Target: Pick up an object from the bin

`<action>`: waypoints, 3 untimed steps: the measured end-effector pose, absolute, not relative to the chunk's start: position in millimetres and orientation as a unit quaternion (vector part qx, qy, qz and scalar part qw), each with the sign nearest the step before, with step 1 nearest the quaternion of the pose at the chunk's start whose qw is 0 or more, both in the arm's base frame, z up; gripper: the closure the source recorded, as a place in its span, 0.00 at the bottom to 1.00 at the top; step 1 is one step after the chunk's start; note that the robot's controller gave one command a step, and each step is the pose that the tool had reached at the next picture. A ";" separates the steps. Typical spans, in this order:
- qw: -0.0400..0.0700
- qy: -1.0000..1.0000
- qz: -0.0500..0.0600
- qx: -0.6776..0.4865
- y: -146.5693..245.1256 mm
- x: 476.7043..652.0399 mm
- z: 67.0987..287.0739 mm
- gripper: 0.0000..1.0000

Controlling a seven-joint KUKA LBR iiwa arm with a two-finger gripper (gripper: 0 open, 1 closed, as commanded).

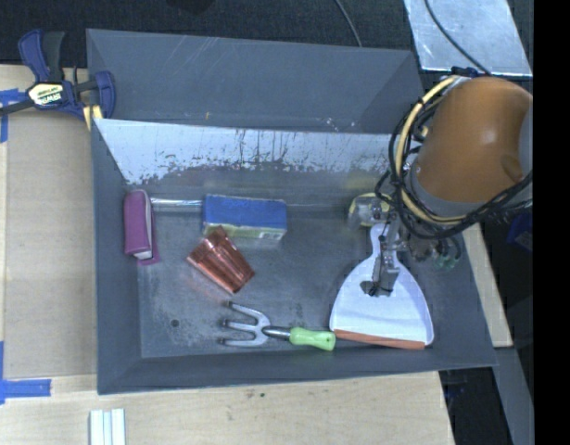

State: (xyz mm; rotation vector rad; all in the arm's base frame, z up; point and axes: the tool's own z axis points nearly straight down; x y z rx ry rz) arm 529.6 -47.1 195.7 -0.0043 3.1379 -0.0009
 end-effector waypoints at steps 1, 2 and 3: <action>0.002 1.000 0.000 -0.001 -47.0 529.6 195.6 0.00; 0.004 0.997 -0.001 -0.081 -46.8 554.3 146.4 0.00; -0.001 0.997 0.000 -0.082 -38.1 550.1 80.3 0.00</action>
Offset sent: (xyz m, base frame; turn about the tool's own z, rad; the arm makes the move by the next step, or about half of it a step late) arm 0.0263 0.0001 -0.0569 -0.1801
